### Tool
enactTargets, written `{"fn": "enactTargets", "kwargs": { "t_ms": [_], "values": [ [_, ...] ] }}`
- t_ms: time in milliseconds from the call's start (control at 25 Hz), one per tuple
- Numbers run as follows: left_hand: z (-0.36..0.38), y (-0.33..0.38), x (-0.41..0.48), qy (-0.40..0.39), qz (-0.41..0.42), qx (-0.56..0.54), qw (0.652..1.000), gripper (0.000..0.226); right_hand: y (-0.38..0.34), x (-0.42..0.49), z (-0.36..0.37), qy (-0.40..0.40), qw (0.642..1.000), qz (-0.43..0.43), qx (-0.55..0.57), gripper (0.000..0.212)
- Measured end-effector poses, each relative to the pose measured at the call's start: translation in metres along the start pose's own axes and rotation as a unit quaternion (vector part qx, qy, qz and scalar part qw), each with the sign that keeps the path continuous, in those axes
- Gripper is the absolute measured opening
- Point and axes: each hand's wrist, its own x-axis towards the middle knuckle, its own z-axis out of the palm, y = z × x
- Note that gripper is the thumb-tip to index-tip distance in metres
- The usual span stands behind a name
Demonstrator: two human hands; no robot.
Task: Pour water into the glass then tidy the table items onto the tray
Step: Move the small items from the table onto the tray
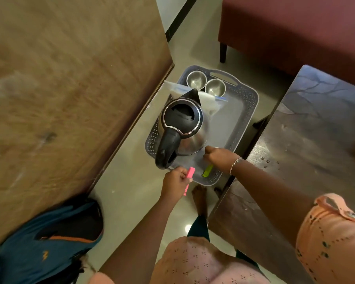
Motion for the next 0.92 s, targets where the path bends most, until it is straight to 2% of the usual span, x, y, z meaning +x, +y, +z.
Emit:
{"fn": "enactTargets", "kwargs": {
  "t_ms": [240, 400, 560, 800, 920],
  "values": [
    [0.001, 0.011, 0.015, -0.027, 0.002, -0.021, 0.999, 0.021, 0.008, -0.001, -0.001, -0.058, 0.997, -0.031, -0.039, 0.027],
    [0.009, 0.030, 0.029, -0.023, 0.019, -0.024, 0.999, 0.023, 0.009, -0.012, -0.006, 0.023, 0.999, 0.021, 0.013, 0.033],
    [0.025, 0.046, 0.053, -0.058, 0.043, 0.053, 0.996, 0.022, 0.013, -0.031, -0.008, 0.104, 0.989, 0.082, 0.070, 0.032],
    [0.049, 0.044, 0.069, -0.039, 0.050, 0.169, 0.984, 0.020, 0.020, -0.052, -0.007, 0.153, 0.970, 0.138, 0.132, 0.030],
    [0.056, 0.038, 0.075, -0.025, 0.042, 0.185, 0.982, 0.020, 0.019, -0.054, -0.005, 0.173, 0.963, 0.144, 0.149, 0.028]
  ]
}}
